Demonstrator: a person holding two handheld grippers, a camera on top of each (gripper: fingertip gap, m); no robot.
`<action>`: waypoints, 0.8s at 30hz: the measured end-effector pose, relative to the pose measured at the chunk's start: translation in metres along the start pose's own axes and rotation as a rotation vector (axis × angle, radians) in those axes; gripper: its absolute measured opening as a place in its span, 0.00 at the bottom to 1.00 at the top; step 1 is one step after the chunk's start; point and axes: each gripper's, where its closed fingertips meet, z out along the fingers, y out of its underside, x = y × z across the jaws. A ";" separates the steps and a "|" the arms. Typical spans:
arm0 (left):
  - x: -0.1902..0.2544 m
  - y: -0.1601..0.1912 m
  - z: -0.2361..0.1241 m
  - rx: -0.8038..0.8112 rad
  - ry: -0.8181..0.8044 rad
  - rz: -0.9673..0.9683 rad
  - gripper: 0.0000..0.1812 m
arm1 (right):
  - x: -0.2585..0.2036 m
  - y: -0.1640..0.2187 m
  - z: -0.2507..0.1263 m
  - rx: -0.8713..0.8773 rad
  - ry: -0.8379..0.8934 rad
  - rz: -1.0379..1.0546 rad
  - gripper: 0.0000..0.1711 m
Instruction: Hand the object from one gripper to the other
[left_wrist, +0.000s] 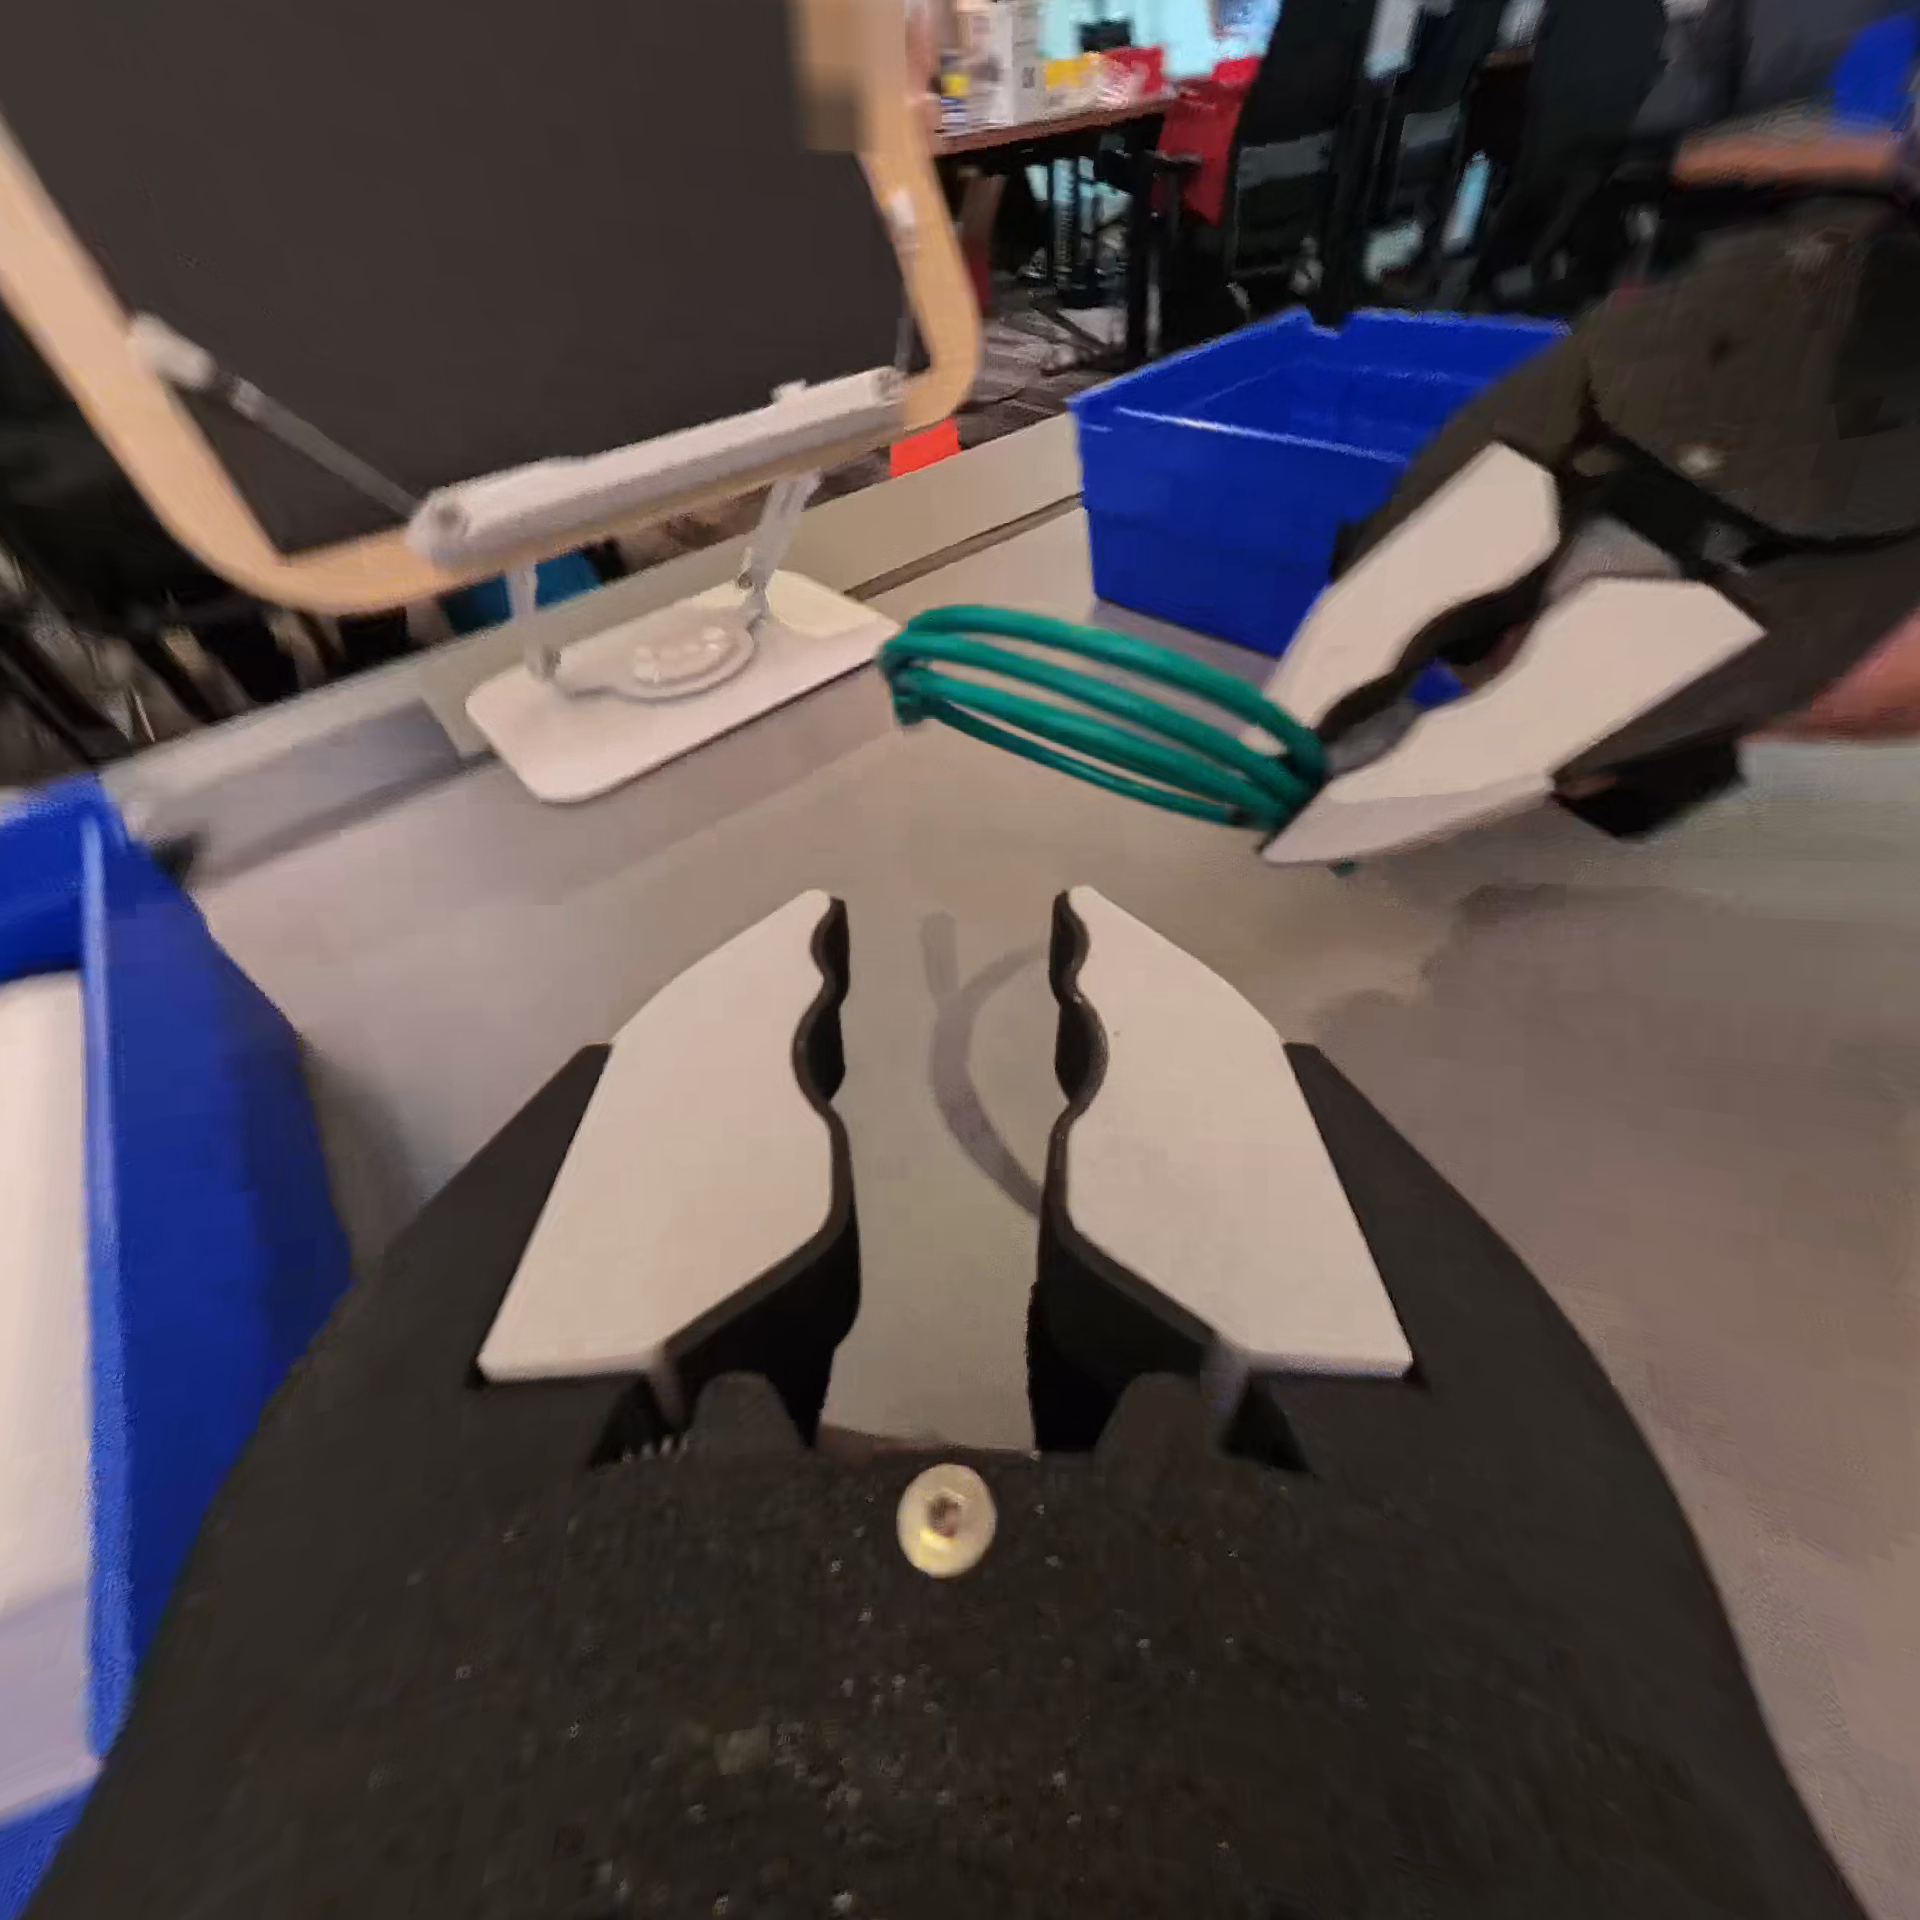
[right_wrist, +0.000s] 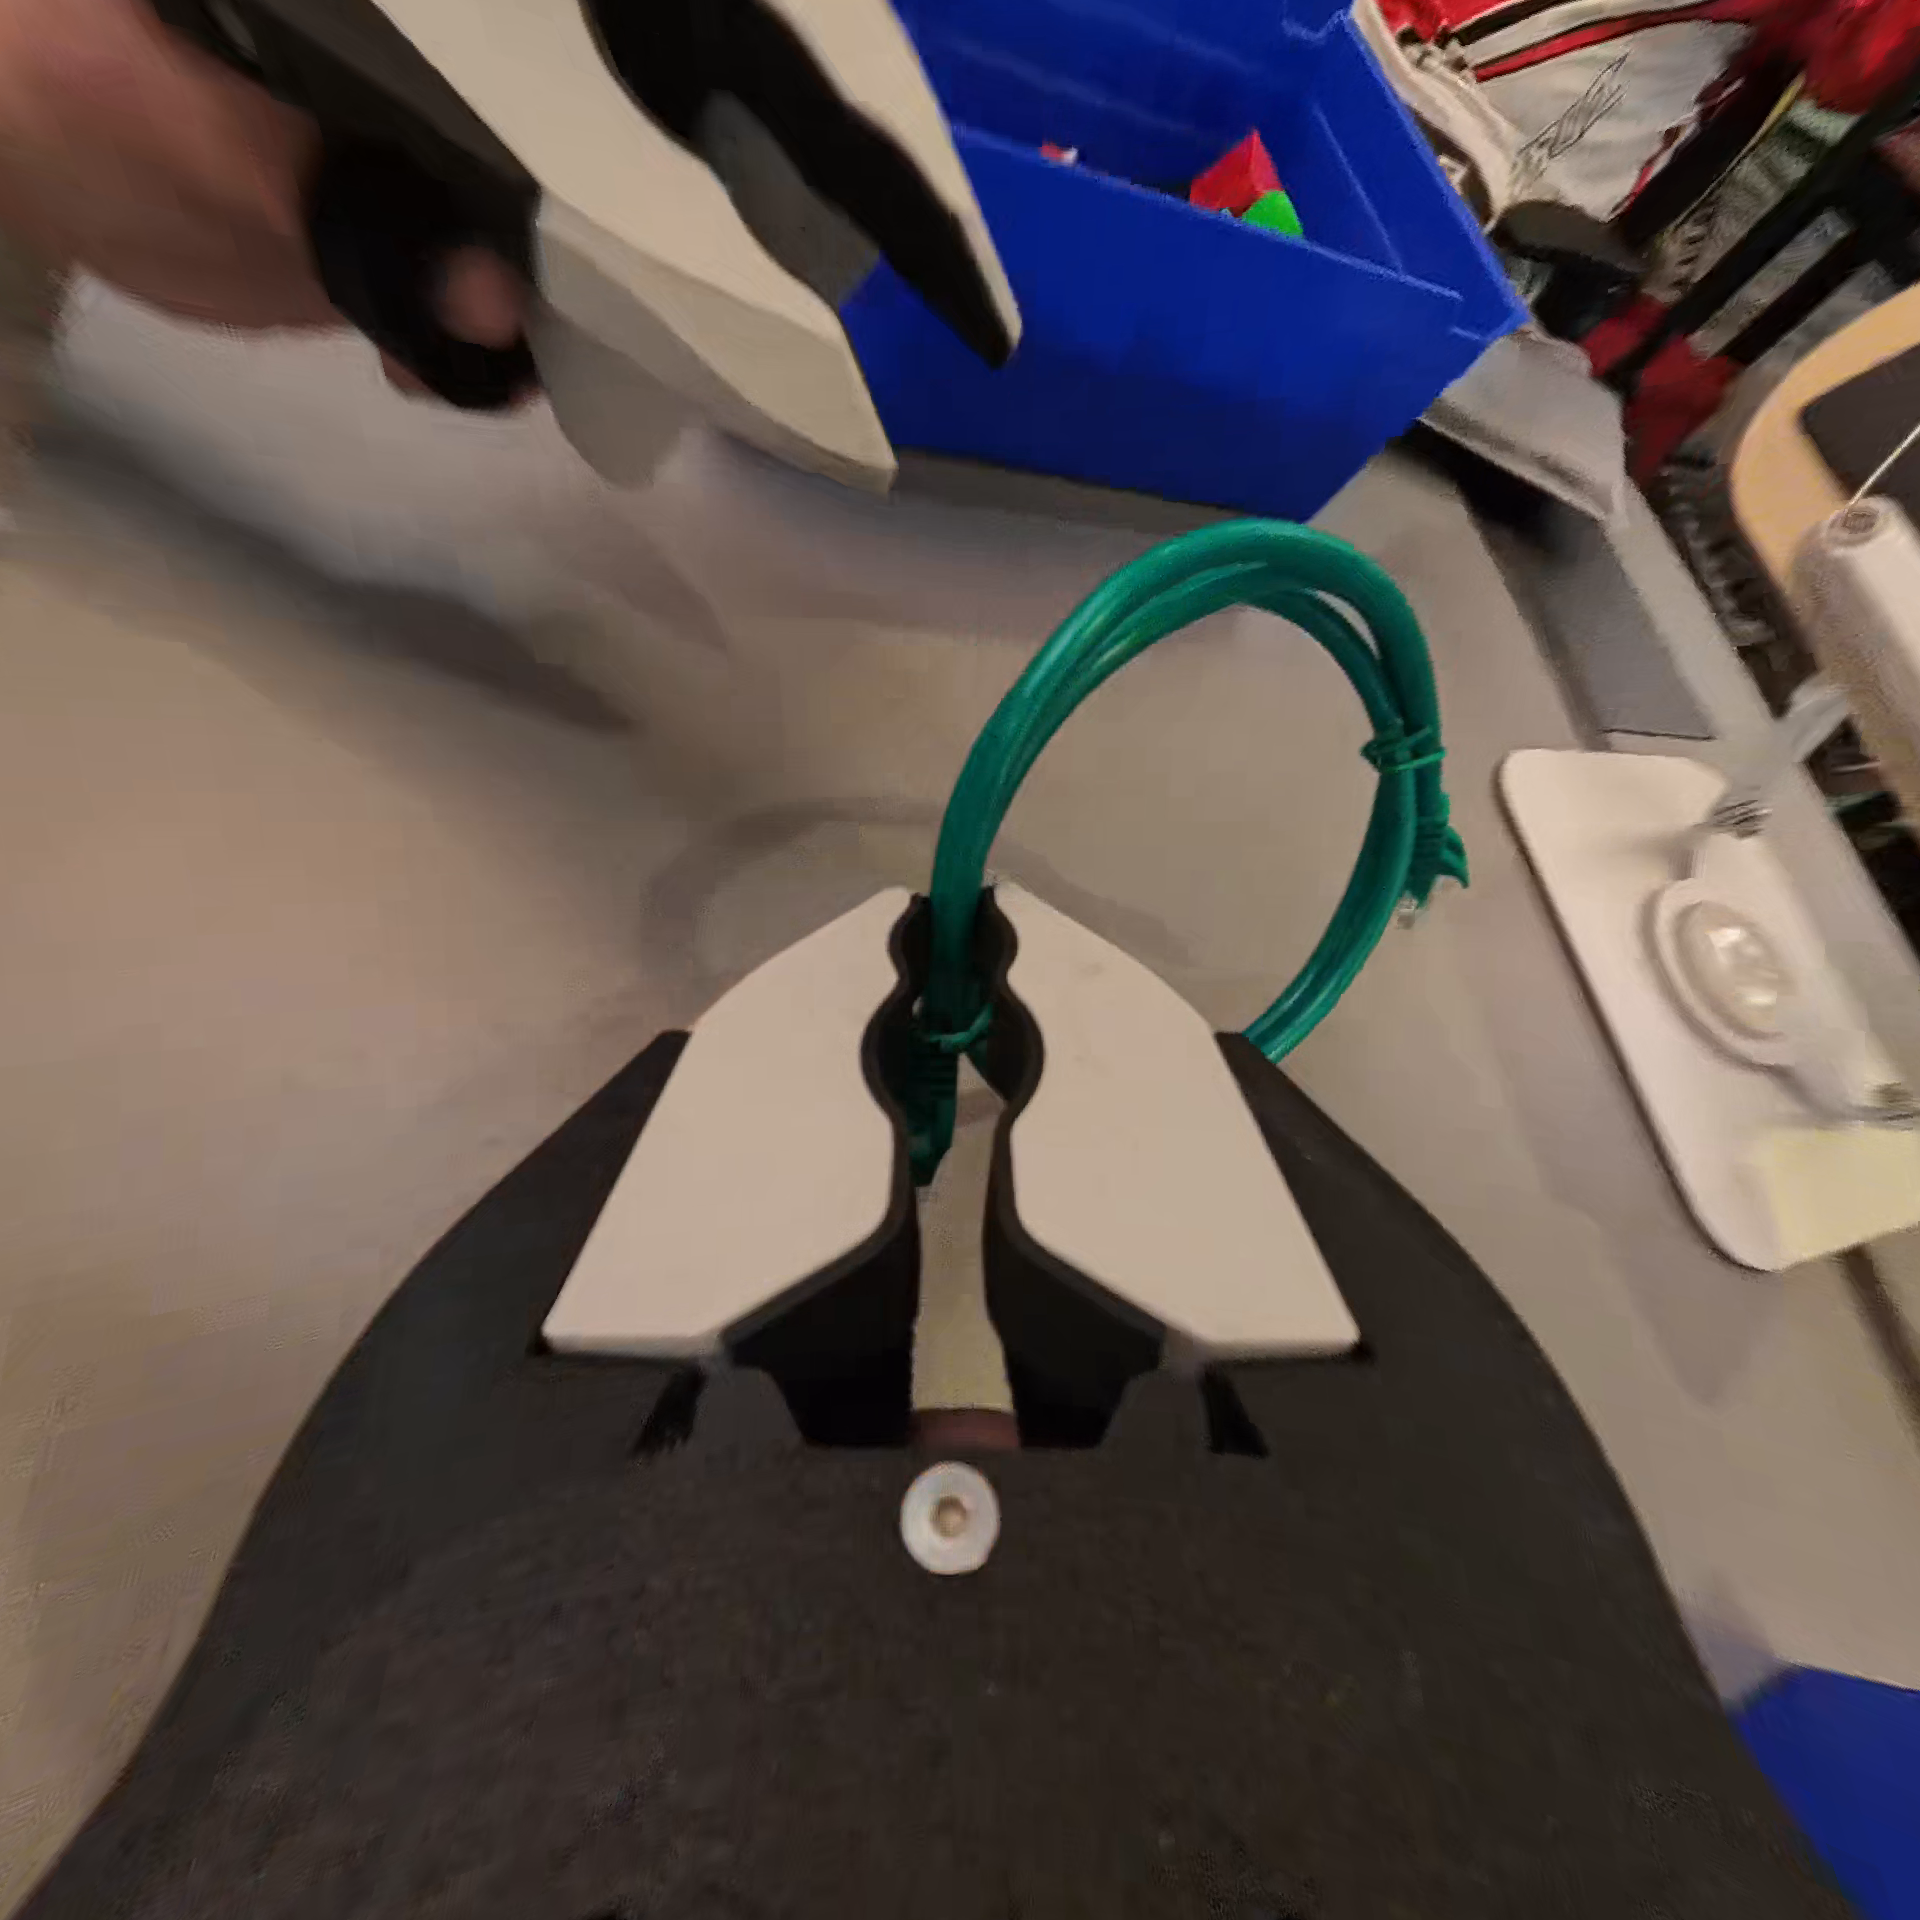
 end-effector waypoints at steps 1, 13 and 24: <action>0.008 -0.001 -0.001 -0.014 0.023 0.111 0.20 | -0.001 0.000 0.002 -0.010 0.017 -0.035 0.05; 0.038 -0.030 -0.001 0.019 0.367 -0.513 0.33 | 0.002 -0.036 0.009 0.104 0.448 -0.383 0.05; 0.030 -0.012 0.003 -0.036 0.202 -0.423 0.06 | -0.017 -0.024 0.030 0.020 0.385 -0.408 0.11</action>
